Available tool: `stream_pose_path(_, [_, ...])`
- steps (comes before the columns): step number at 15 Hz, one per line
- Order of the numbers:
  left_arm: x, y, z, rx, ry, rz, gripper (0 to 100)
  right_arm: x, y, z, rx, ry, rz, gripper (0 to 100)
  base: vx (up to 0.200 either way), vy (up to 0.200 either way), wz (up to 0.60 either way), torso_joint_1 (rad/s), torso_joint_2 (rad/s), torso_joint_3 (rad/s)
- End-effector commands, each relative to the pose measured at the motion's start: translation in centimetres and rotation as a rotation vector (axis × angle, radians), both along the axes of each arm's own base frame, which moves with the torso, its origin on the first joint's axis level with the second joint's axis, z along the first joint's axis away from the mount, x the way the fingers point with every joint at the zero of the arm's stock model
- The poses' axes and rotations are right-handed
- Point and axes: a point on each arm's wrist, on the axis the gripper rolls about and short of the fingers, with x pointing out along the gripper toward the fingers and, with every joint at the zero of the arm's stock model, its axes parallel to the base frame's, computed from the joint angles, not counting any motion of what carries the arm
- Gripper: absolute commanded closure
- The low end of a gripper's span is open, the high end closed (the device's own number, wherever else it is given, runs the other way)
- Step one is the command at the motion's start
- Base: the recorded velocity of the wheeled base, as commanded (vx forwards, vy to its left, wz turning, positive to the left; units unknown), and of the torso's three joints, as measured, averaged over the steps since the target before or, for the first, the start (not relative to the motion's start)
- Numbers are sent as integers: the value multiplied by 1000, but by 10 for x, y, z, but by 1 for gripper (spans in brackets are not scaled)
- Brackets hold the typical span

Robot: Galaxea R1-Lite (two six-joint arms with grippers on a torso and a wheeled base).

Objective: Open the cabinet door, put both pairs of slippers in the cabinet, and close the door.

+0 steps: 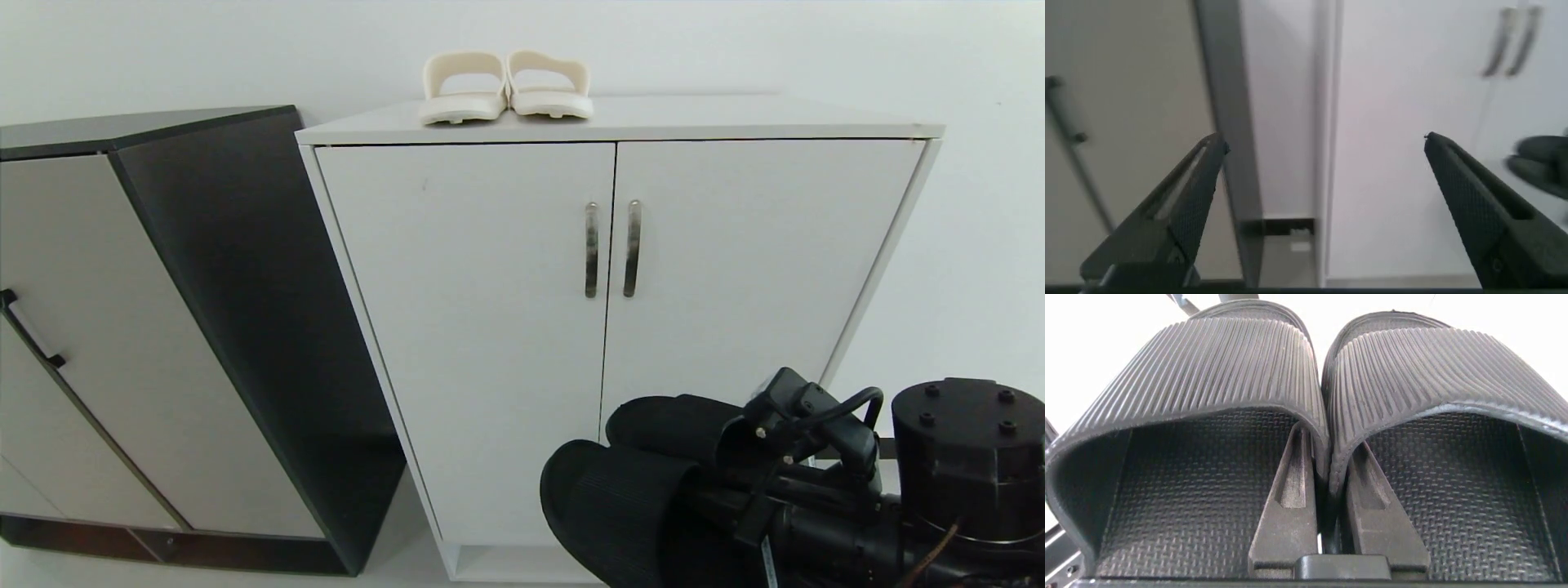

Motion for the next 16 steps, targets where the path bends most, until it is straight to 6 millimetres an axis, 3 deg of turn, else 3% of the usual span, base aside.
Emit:
stream_pose_path(1, [75, -7, 41, 13, 290, -256, 0, 0, 0, -1, -3, 3, 1, 100, 0, 0, 0, 0, 0, 0])
stream_pose_path(3, [91, -10, 46, 7, 325, -376, 0, 0, 0, -1, -3, 4, 2, 100, 0, 0, 0, 0, 0, 0])
stream_pose_path(4, [105, -14, 58, 12, 313, -467, 0, -1, 0, -1, -2, 1, 1, 100, 0, 0, 0, 0, 0, 0])
stream_pose_path(9, [137, -44, 87, 51, 270, -696, 0, -1, 0, -1, -3, -2, 4, 100, 0, 0, 0, 0, 0, 0])
stream_pose_path(14, [173, -116, 89, 92, 289, -803, 0, -1, 0, -1, -6, -3, 5, 100, 0, 0, 0, 0, 0, 0])
stream_pose_path(16, [188, -134, 92, 64, 259, -822, 0, -1, -1, 0, -3, -4, 2, 100, 0, 0, 0, 0, 0, 0])
